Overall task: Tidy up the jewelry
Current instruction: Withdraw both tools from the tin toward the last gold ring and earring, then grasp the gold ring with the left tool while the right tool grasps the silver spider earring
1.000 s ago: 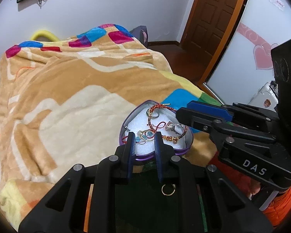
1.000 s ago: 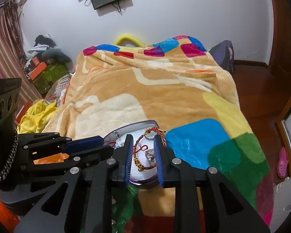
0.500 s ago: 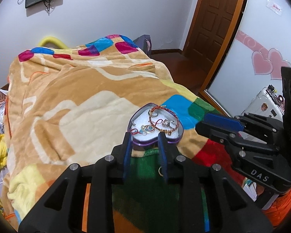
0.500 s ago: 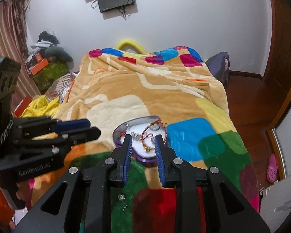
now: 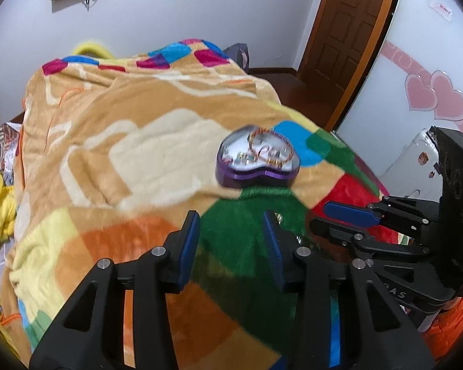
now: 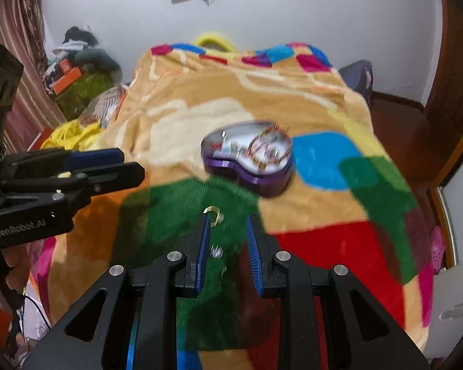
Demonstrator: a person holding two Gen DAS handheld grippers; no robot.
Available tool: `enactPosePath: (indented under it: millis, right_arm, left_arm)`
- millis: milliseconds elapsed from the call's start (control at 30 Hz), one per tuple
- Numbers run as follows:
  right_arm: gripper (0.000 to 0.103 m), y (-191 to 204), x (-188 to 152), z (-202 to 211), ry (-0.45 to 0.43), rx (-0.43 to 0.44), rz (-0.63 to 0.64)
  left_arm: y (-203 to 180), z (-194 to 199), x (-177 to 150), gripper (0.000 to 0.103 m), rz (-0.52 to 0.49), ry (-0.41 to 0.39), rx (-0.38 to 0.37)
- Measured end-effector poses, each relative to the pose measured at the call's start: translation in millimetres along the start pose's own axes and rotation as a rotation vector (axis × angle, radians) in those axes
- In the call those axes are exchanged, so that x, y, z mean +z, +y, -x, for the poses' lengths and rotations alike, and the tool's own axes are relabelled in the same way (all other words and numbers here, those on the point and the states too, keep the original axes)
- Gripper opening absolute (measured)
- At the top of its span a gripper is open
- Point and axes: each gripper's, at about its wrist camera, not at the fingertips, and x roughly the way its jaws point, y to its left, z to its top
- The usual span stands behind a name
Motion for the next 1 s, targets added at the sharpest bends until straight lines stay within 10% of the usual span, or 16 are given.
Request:
enactPosePath:
  millis: [1000]
  right_arm:
    - [0.009,-6,-18,-3,-0.028,-0.028,0.056]
  left_arm:
    - [-20,-50,-9,0.041,-0.043,0.109,-0.04]
